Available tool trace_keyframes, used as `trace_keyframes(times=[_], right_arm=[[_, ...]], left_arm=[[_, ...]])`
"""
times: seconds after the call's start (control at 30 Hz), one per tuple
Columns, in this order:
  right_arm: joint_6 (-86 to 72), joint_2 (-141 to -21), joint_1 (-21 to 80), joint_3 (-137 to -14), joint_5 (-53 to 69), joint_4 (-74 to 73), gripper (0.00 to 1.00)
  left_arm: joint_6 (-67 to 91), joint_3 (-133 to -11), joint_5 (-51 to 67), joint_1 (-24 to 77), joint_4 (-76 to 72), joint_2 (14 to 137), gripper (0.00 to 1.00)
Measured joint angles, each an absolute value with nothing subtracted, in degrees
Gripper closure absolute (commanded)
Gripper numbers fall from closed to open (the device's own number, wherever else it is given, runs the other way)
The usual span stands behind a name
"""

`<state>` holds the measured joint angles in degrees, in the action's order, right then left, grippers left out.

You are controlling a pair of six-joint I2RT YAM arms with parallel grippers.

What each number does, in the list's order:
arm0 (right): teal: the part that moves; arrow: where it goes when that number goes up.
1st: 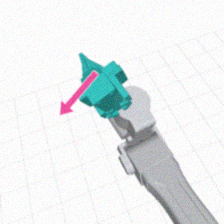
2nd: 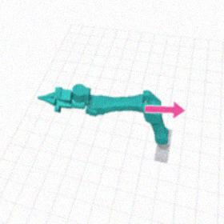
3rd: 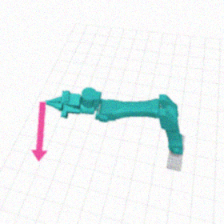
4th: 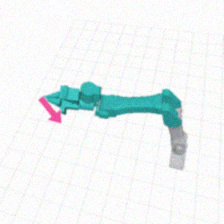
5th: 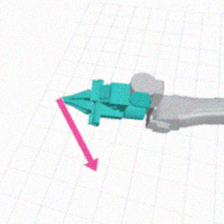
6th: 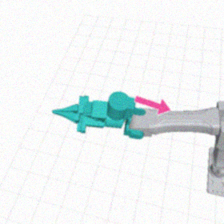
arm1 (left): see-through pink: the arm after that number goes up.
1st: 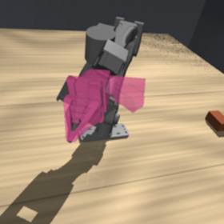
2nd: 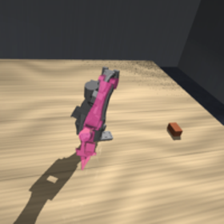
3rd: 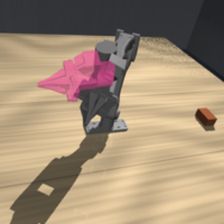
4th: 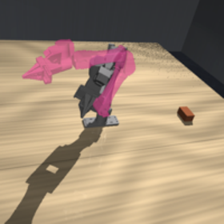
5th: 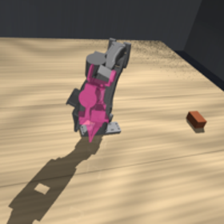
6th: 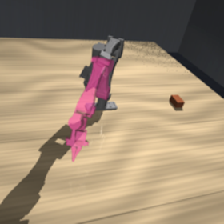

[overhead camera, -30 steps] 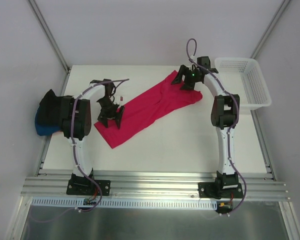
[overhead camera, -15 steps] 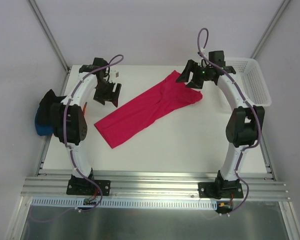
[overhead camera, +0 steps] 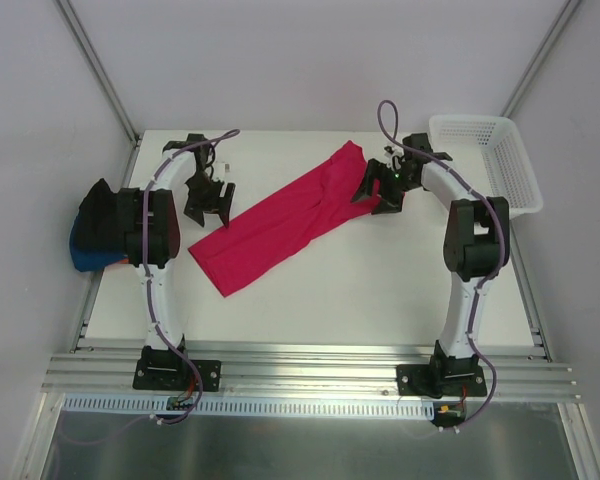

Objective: Fold and stack the t-shirts
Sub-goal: Rotate the tshirt 90 degrees

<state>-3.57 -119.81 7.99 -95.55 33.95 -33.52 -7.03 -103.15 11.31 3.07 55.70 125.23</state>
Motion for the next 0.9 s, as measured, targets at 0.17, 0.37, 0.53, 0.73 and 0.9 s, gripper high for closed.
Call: trace_keyframes(times=[0.17,0.37,0.53,0.73,0.9], right_arm=[[-2.3,-124.3,7.7,-97.1,33.1,-34.6,0.16],[-1.5,-128.8,7.6,-101.3,32.1,-35.2,0.15],[-1.5,-131.2,7.4,-105.4,32.0,-35.4,0.16],[-2.3,-135.7,7.2,-113.0,32.0,-35.2,0.16],[-2.9,-140.3,6.4,-120.5,31.9,-34.3,0.16]], left_arm=[[-7.0,-103.1,11.3,2.1,55.7,125.5,0.28],[-7.1,-100.7,11.4,1.7,55.3,125.6,0.29],[-7.5,-98.7,11.4,1.7,55.2,125.8,0.3],[-8.3,-97.6,11.3,1.9,54.5,125.2,0.32],[-9.5,-94.5,9.0,4.2,52.8,123.2,0.32]])
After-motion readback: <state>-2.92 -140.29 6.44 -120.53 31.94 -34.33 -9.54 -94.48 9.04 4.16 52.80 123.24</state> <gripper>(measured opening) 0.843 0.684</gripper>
